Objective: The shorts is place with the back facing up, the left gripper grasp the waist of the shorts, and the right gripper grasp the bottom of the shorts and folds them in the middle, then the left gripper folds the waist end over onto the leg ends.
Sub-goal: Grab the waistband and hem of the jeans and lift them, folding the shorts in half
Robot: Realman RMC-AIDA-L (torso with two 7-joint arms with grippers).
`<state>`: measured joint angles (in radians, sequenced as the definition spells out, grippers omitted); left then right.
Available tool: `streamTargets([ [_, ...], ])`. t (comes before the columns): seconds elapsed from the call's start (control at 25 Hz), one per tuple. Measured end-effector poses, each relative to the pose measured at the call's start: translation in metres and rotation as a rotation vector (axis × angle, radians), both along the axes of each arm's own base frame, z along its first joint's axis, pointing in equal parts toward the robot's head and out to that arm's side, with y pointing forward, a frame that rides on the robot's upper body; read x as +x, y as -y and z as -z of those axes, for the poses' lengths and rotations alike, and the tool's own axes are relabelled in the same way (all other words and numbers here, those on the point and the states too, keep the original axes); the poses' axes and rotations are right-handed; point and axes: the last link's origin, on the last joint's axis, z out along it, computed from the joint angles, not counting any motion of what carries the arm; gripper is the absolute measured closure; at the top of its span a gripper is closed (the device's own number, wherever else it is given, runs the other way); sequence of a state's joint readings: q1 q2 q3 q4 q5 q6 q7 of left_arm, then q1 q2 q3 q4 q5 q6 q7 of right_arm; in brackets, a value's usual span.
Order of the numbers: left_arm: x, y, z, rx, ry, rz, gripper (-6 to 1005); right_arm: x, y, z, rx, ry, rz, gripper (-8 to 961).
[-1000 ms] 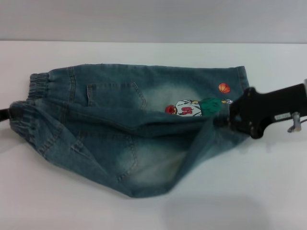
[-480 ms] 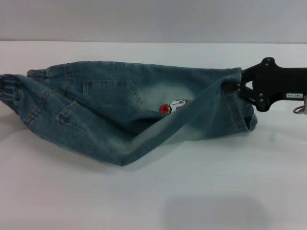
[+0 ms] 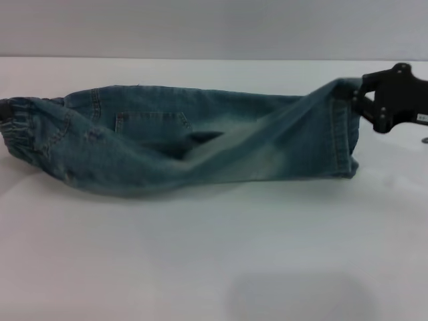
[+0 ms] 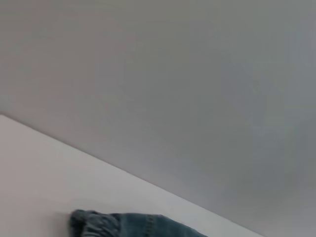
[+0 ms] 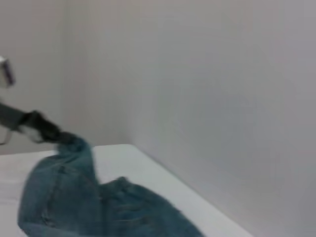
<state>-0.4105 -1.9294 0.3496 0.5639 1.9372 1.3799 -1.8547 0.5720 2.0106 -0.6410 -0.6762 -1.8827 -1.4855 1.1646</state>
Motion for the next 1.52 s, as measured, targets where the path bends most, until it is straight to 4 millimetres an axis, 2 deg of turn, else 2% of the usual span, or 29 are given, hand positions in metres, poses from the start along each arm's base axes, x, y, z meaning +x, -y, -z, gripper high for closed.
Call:
streamTargets([
  [0.24, -0.007, -0.005, 0.007, 0.039, -0.009, -0.065, 950, 0.013, -0.008, 0.001, 0.102, -0.010, 0.107, 953],
  [0.64, 0.001, -0.020, 0.017, 0.055, -0.021, -0.075, 942, 0.026, -0.018, 0.015, 0.172, -0.008, 0.231, 953],
  [1.16, 0.013, -0.047, 0.034, 0.067, -0.097, -0.093, 933, 0.028, -0.038, 0.035, 0.206, 0.026, 0.323, 953],
  [1.52, 0.018, -0.056, 0.041, 0.060, -0.138, -0.101, 926, 0.027, -0.048, 0.036, 0.244, 0.044, 0.360, 954],
])
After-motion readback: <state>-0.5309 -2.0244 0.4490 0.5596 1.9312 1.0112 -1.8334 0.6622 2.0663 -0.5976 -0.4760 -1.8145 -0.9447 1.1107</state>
